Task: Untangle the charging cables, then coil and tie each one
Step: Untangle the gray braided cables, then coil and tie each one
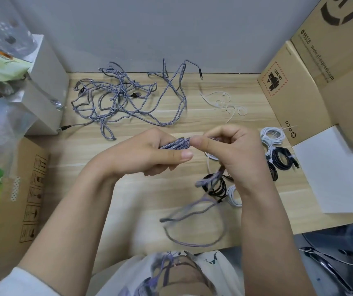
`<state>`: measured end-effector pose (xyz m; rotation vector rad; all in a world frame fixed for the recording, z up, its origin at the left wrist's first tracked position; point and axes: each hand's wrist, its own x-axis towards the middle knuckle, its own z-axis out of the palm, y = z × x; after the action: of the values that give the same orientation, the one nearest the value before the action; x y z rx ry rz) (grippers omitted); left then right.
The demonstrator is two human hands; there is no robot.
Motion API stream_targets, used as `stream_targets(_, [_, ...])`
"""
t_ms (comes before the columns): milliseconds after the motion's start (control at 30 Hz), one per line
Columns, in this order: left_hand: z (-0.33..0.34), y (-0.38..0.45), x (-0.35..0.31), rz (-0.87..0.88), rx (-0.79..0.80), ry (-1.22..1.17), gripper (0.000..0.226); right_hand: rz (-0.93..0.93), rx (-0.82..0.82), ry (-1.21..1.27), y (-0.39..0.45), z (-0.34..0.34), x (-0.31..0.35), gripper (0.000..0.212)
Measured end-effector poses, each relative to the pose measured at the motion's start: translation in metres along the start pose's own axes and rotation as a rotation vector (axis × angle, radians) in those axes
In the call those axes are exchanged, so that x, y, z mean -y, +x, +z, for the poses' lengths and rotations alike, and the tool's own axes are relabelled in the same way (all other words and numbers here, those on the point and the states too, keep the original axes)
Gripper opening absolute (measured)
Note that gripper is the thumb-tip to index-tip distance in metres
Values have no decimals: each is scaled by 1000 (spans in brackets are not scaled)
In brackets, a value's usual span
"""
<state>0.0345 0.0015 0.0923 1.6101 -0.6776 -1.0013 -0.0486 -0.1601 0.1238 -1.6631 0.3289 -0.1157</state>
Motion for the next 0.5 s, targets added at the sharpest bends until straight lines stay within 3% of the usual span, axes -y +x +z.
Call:
stream_targets(100, [-1, -5, 1, 137, 142, -300, 44, 14, -42, -25, 4, -2, -5, 23])
stream_targets(267, [2, 4, 0, 352, 481, -874, 33, 101, 138, 49, 9, 3, -12, 34])
stream_targets(333, [2, 8, -3, 429, 549, -1172, 33, 123, 218, 25, 10, 5, -21, 36])
stream_targets(400, [1, 11, -7, 481, 475, -1346, 30, 155, 307, 7, 7, 10, -30, 34])
stream_targets(500, [0, 13, -10, 504, 240, -1437, 23, 207, 409, -38, 2, 17, -36, 33])
